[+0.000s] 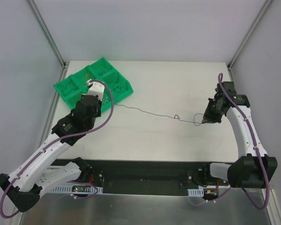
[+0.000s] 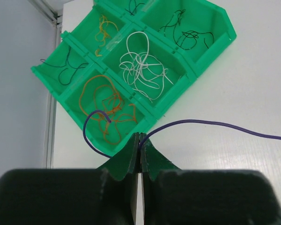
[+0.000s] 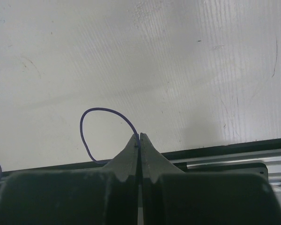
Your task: Untangle the cables
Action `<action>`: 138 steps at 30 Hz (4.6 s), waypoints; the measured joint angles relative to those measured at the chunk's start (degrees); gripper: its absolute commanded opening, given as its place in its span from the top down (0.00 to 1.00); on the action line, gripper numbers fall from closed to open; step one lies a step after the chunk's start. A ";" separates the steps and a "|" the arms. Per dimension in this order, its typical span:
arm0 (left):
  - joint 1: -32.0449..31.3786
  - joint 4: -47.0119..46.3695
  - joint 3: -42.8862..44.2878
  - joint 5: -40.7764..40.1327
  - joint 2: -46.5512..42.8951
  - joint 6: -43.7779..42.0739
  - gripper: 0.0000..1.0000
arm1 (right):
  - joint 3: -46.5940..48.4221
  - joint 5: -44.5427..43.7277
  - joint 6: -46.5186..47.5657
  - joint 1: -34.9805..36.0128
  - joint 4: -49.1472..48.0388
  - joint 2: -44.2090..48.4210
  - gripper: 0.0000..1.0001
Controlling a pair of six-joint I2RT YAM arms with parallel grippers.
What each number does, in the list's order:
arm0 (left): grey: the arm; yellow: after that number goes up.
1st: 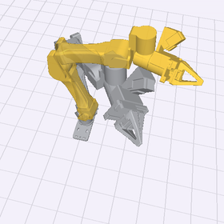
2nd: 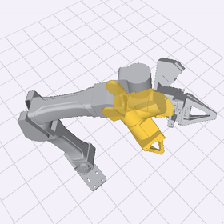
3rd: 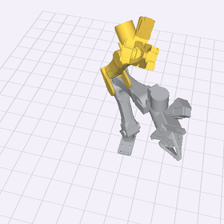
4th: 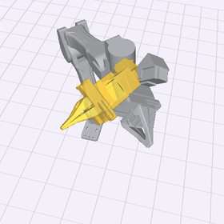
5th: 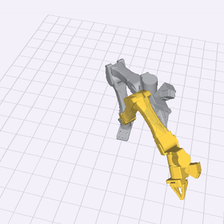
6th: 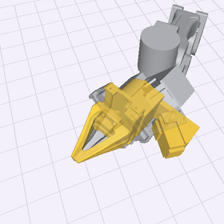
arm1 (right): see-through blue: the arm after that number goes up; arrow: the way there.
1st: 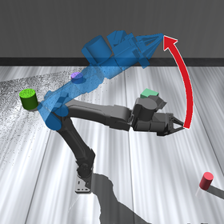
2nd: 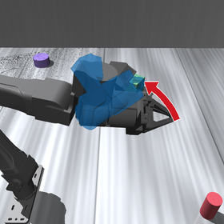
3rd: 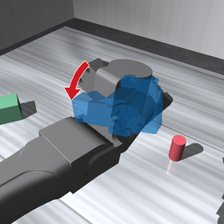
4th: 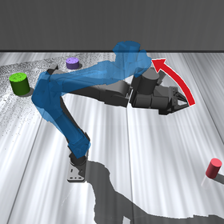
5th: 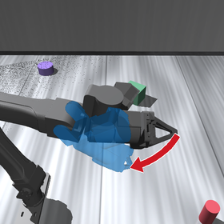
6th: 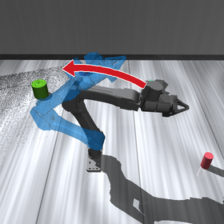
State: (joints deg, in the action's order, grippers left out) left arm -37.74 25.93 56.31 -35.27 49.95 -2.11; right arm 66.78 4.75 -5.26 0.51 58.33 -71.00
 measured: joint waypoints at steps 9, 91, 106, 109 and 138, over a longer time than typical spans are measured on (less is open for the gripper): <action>0.35 0.02 -1.31 -4.07 -4.46 -2.32 1.00 | 0.20 0.04 0.09 -1.05 0.00 -0.74 0.99; -11.30 15.41 12.13 32.30 50.25 26.25 0.01 | -9.92 21.03 1.84 8.13 -4.20 0.33 0.36; -9.66 16.92 16.26 36.52 59.21 27.61 0.99 | -9.92 21.16 1.73 7.89 -4.57 0.33 0.37; -9.49 16.35 16.31 36.61 59.12 26.64 1.00 | -9.94 21.16 1.70 7.85 -4.59 0.33 0.37; 21.84 16.41 46.10 16.06 32.09 8.24 1.00 | -10.25 22.75 1.90 7.45 -5.86 -2.73 0.38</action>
State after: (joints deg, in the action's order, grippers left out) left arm -15.90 42.35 102.41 -19.20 82.04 6.13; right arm 56.53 27.51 -3.36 7.97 52.47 -73.73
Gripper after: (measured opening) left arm 0.006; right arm 0.618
